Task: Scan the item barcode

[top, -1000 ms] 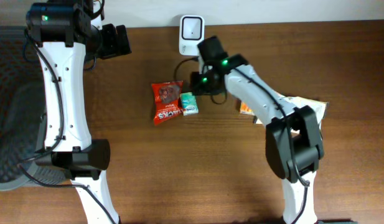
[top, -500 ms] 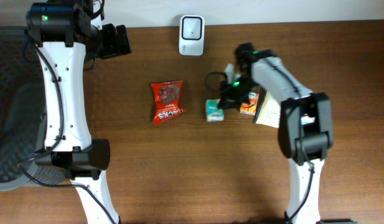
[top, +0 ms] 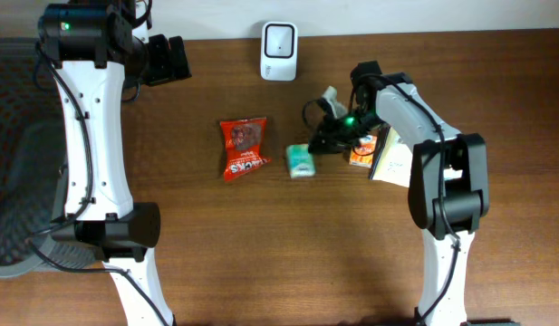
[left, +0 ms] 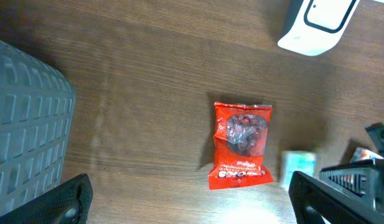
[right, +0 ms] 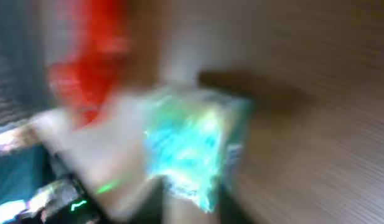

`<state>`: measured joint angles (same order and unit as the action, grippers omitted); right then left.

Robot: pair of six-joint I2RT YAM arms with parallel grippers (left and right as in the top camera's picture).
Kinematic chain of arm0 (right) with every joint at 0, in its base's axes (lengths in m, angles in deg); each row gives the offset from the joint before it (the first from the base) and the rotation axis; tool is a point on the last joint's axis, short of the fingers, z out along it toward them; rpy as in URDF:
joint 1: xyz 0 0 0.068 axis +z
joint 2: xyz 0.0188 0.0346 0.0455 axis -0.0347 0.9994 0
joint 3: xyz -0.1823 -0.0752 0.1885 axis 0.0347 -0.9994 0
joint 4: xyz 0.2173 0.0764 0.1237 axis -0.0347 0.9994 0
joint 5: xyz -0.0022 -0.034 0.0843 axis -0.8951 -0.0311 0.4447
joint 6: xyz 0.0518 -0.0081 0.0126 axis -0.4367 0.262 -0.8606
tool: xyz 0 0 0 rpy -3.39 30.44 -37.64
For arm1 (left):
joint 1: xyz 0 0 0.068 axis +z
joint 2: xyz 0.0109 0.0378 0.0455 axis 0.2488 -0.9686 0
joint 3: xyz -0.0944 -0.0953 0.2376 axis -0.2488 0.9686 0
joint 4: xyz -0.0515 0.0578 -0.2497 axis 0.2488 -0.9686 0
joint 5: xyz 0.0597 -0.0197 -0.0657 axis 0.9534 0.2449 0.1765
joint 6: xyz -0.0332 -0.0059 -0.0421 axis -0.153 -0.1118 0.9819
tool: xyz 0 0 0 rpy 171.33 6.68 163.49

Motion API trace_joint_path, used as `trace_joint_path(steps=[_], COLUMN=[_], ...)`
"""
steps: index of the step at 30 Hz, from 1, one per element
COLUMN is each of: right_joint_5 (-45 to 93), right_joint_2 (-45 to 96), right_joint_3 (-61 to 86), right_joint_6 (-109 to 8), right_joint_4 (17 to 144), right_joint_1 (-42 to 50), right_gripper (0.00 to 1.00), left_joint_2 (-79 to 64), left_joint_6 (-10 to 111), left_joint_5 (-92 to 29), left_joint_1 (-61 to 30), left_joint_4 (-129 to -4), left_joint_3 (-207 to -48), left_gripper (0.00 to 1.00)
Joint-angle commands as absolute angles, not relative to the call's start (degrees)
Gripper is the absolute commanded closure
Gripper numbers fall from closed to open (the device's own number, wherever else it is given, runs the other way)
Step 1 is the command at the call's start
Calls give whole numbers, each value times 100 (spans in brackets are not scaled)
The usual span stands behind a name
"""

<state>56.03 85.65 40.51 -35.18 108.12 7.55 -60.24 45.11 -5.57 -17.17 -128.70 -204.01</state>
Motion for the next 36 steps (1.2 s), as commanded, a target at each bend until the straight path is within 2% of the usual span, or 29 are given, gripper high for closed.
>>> trace_joint_path(steps=[1, 4, 6, 9, 11, 13, 14, 19, 20, 21, 22, 23, 26, 28, 30, 32, 33, 35, 36], right_joint_5=[3618, 3428, 2884, 2829, 1961, 1712, 1373, 735, 711, 698, 702, 729, 1693, 3828, 4903, 6838, 7343, 7412, 7028], right_joint_2=[8605, 8489, 8192, 8172, 8334, 8504, 8572, 8635, 8635, 8640, 8640, 8638, 8627, 8627, 8627, 8631, 8642, 8714, 8729], right_joint_3=[4005, 4729, 5463, 5736, 5673, 5498, 5288, 4160, 4055, 4018, 4020, 4020, 4468, 5209, 5352, 5317, 5295, 5100, 4932], right_joint_6=[-4252, -4075, -4097, -4349, -5159, -5527, -5885, -5966, -5966, -5966, -5966, -5964, -5603, -4891, -4676, -3918, -3809, -3811, -3813], right_joint_4=[10847, 11520, 11813, 11804, 11780, 11636, 11494, 10530, 10460, 10425, 10427, 10432, 10781, 11039, 10963, 10906, 10856, 10690, 10650], right_joint_1=[786, 926, 1334, 1828, 2257, 2528, 2663, 2912, 2912, 2912, 2912, 2912, 2814, 2412, 2117, 1612, 1446, 1214, 1229], right_gripper=[21, 20, 20, 21, 35, 42, 49, 52, 56, 67, 89, 96, 96, 96, 96, 96, 96, 96, 95], left_joint_2=[-6033, -6033, -6033, -6033, -6033, -6033, -6033, -6033, -6033, -6033, -6033, -6033, -6033, -6033, -6033, -6033, -6033, -6033, -6033], left_joint_6=[4461, 4461, 4461, 4461, 4461, 4461, 4461, 4461, 4461, 4461, 4461, 4461, 4461, 4461, 4461, 4461, 4461, 4461, 4461], left_joint_5=[-579, -579, -579, -579, -579, -579, -579, -579, -579, -579, -579, -579, -579, -579, -579, -579, -579, -579, -579], left_joint_1=[-1697, -1697, -1697, -1697, -1697, -1697, -1695, -1697, -1697, -1697, -1697, -1697, -1695, -1697, -1697, -1695, -1697, -1695, -1697], left_joint_4=[-12874, -12872, -12872, -12874, -12874, -12874, -12874, -12872, -12872, -12874, -12874, -12874, -12874, -12872, -12874, -12872, -12872, -12874, -12874], left_joint_3=[-20416, -20416, -20416, -20416, -20416, -20416, -20416, -20416, -20416, -20416, -20416, -20416, -20416, -20416, -20418, -20416, -20416, -20416, -20416], left_gripper=[1, 1, 1, 1, 1, 1, 1, 1, 1, 1, 1, 1, 1, 1, 1, 1, 1, 1, 1])
